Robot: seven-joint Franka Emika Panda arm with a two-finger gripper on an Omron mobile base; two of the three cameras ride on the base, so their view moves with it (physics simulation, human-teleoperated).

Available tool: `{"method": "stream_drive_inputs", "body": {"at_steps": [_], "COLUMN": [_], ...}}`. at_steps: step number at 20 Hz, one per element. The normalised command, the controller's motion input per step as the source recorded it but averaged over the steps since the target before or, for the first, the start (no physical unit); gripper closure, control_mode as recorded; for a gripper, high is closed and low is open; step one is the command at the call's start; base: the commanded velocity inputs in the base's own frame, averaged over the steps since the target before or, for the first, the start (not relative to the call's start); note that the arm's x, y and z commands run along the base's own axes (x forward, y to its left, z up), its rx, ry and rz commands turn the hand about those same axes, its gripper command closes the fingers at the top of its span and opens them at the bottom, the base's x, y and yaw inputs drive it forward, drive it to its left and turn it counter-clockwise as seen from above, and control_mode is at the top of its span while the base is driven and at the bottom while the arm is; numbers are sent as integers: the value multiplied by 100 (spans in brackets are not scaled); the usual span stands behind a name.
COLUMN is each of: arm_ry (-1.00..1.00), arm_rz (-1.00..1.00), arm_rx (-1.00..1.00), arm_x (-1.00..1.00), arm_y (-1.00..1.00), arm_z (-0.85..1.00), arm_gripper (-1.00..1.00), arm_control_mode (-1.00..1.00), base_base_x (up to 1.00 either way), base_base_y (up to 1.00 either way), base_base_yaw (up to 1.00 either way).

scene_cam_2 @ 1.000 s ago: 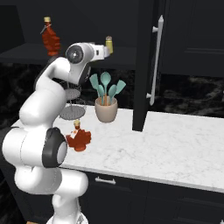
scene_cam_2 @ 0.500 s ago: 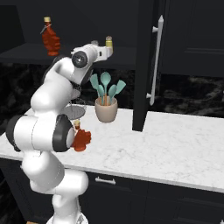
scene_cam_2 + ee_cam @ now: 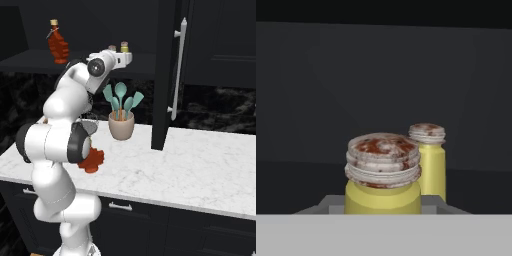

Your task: Put the shaker and condiment bottle from the counter next to their counterparts in the cabinet.

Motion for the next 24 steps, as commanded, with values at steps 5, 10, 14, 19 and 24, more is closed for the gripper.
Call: {"method": "stream_drive_inputs", "body": {"at_steps": [5,10,14,19,24], "arm_ry": [-1,-6,-5,-6,0], "arm_rz": [-1,-1,-1,0,0], "arm_rx": [0,0,0,0,1], "arm_x": [29,23,23,13,-14], "arm_y": [-12,-18,-15,-10,-17], "arm_z": [-34,-27,-31,-43,8], "arm_gripper": [100,100,100,-100,-100], "arm_control_mode": [-100,-100,-100,-100,-100], "base_base_x": [0,0,0,0,0], "base_base_y": [0,0,0,0,0], "base_base_yaw": [0,0,0,0,0]}}
